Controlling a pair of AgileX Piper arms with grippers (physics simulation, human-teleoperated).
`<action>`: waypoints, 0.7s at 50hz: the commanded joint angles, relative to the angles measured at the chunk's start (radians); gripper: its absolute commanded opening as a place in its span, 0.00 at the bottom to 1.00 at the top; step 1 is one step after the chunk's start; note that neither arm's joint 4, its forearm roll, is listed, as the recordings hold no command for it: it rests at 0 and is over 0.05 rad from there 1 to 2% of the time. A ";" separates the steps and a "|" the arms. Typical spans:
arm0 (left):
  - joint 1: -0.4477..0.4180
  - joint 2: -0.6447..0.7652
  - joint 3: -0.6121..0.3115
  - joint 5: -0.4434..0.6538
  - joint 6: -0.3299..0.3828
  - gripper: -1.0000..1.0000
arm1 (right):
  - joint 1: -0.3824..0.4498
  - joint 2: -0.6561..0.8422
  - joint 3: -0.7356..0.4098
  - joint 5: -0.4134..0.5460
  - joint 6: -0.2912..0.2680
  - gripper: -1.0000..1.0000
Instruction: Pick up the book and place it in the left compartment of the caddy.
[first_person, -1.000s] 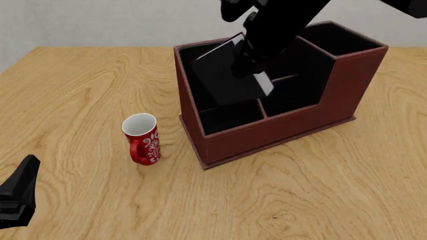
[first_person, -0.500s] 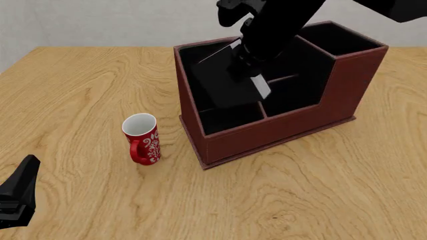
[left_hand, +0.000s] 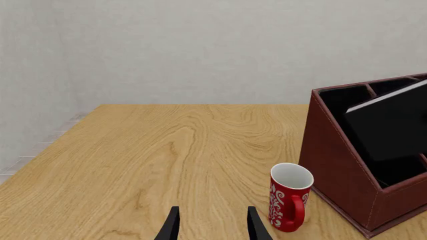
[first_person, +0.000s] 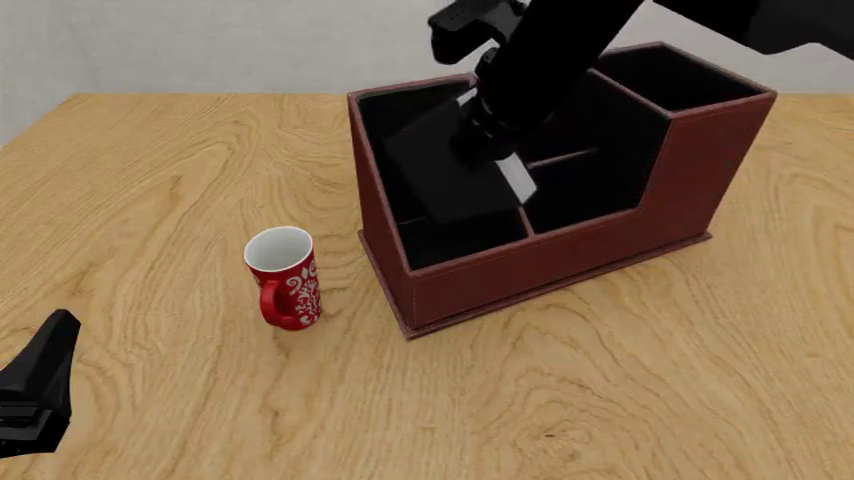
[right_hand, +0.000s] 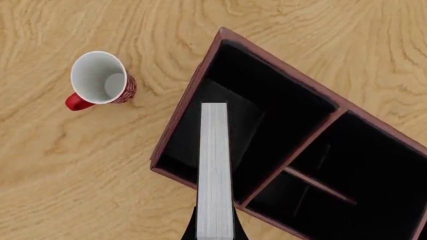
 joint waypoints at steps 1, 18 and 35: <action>0.000 0.000 0.000 0.000 0.000 1.00 | -0.002 0.003 0.013 -0.022 0.028 0.00; 0.000 0.000 0.000 0.000 0.000 1.00 | 0.008 -0.004 0.084 -0.078 0.045 0.00; 0.000 0.000 0.000 0.000 0.000 1.00 | 0.010 -0.005 0.103 -0.094 0.051 0.00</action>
